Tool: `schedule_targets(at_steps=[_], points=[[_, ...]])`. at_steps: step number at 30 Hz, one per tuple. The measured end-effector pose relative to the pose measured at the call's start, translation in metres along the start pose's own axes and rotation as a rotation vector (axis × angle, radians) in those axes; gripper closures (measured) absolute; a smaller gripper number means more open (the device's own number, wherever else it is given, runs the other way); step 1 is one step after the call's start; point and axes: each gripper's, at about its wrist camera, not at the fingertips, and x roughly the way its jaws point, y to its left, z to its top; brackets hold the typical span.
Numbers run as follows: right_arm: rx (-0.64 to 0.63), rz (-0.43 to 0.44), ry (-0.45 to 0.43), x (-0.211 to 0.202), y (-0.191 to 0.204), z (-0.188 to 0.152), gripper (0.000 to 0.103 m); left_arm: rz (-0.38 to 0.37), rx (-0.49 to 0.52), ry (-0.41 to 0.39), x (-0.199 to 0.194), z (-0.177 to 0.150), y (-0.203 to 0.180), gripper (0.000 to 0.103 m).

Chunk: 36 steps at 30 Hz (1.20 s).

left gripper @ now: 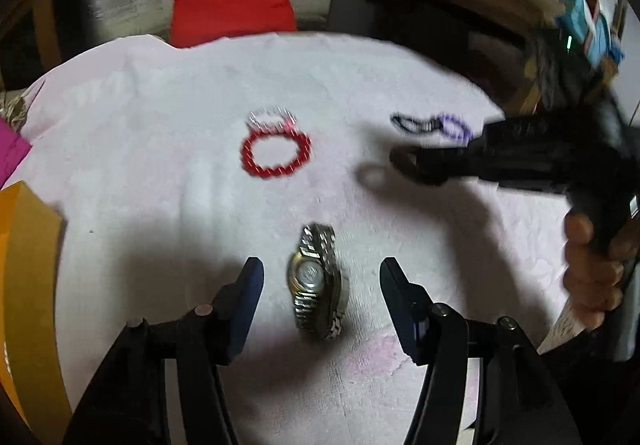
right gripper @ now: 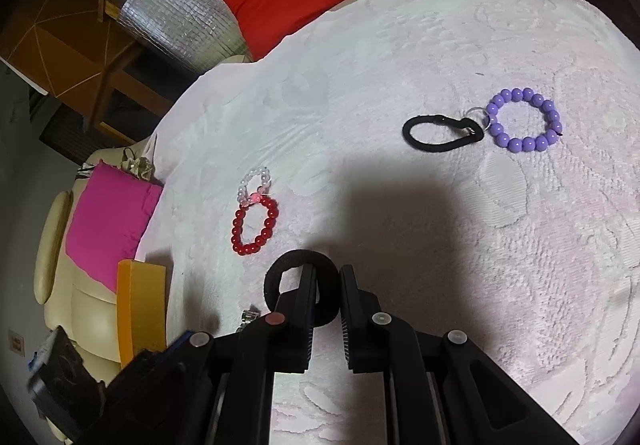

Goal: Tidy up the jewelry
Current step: 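Lift the watch with the left tool while the right tool carries the black ring toward the box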

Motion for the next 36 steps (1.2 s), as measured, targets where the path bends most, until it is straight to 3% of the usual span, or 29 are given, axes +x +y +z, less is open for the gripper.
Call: schedule_targets(at_steps=[4,9,10,21,25,27,28,36], points=[[0.001,0.000,0.000,-0.001,-0.002,0.001,0.090,0.021,0.036,0.054,0.019,-0.003,-0.008,0.058],[0.006,0.004,-0.007,-0.004,-0.003,0.002,0.090,0.016,-0.004,0.036,0.019,-0.002,0.000,0.073],[0.006,0.006,-0.008,-0.004,-0.003,0.002,0.090,0.018,-0.008,0.032,0.018,-0.002,0.001,0.080],[-0.005,0.005,-0.014,-0.005,0.000,0.002,0.090,0.003,-0.009,0.035,0.019,-0.003,0.000,0.079],[-0.006,0.002,-0.013,-0.004,0.001,0.001,0.090,0.014,0.030,0.035,0.022,-0.004,-0.009,0.068],[-0.009,0.001,-0.014,-0.005,0.001,0.001,0.090,0.021,0.031,0.030,0.023,-0.004,-0.010,0.069],[-0.010,0.000,-0.015,-0.005,0.001,0.001,0.090,0.025,0.017,0.026,0.022,-0.003,-0.009,0.077],[-0.014,0.002,-0.035,-0.008,0.004,0.002,0.090,0.068,-0.021,-0.031,0.006,0.000,-0.002,0.077]])
